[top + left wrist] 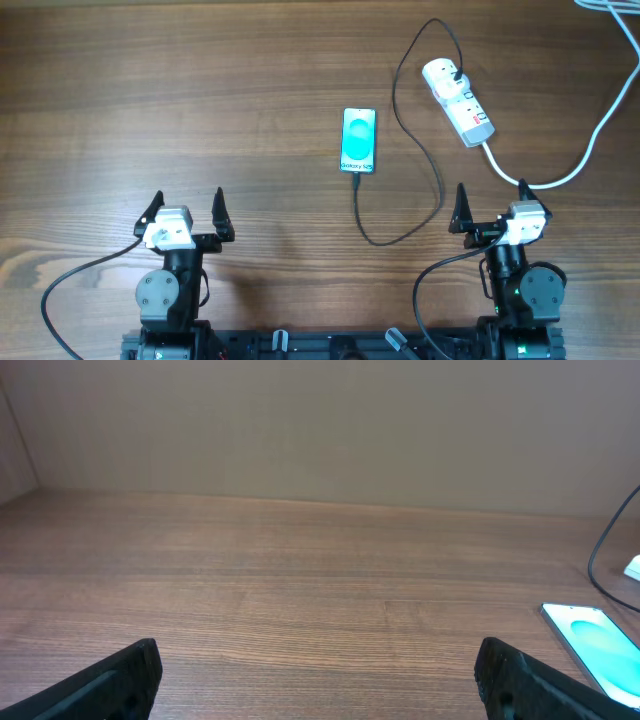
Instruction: Plug charger to phone and switch on socket
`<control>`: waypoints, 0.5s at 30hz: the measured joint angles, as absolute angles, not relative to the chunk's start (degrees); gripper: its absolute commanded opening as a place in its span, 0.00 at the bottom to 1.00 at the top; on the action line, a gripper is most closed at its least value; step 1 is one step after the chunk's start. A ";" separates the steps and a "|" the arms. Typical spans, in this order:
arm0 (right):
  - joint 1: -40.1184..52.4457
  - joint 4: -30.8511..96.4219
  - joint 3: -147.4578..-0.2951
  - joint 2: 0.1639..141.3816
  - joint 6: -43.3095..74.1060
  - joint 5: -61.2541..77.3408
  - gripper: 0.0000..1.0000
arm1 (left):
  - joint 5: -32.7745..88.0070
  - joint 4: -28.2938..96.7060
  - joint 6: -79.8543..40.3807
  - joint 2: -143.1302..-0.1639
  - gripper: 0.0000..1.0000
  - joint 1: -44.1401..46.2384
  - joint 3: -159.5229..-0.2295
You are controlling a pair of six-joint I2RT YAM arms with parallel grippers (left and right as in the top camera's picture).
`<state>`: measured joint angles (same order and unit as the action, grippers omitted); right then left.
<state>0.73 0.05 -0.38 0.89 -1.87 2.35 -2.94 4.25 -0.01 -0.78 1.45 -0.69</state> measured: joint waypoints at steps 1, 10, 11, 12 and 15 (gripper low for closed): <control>0.73 0.05 -0.38 0.89 -1.87 2.35 1.00 | -2.94 4.25 -0.01 -0.78 1.00 1.45 -0.69; 0.73 0.05 -0.38 0.89 -1.87 2.35 1.00 | -2.94 4.25 0.01 -0.78 1.00 1.45 -0.69; 0.73 0.05 -0.38 0.89 -1.87 2.35 1.00 | -2.94 4.25 0.01 -0.78 1.00 1.45 -0.69; 0.73 0.05 -0.38 0.89 -1.87 2.35 0.99 | -2.94 4.23 0.01 -0.78 1.00 1.45 -0.69; 0.73 0.05 -0.38 0.89 -1.87 2.35 1.00 | -2.94 4.25 0.01 -0.78 1.00 1.45 -0.69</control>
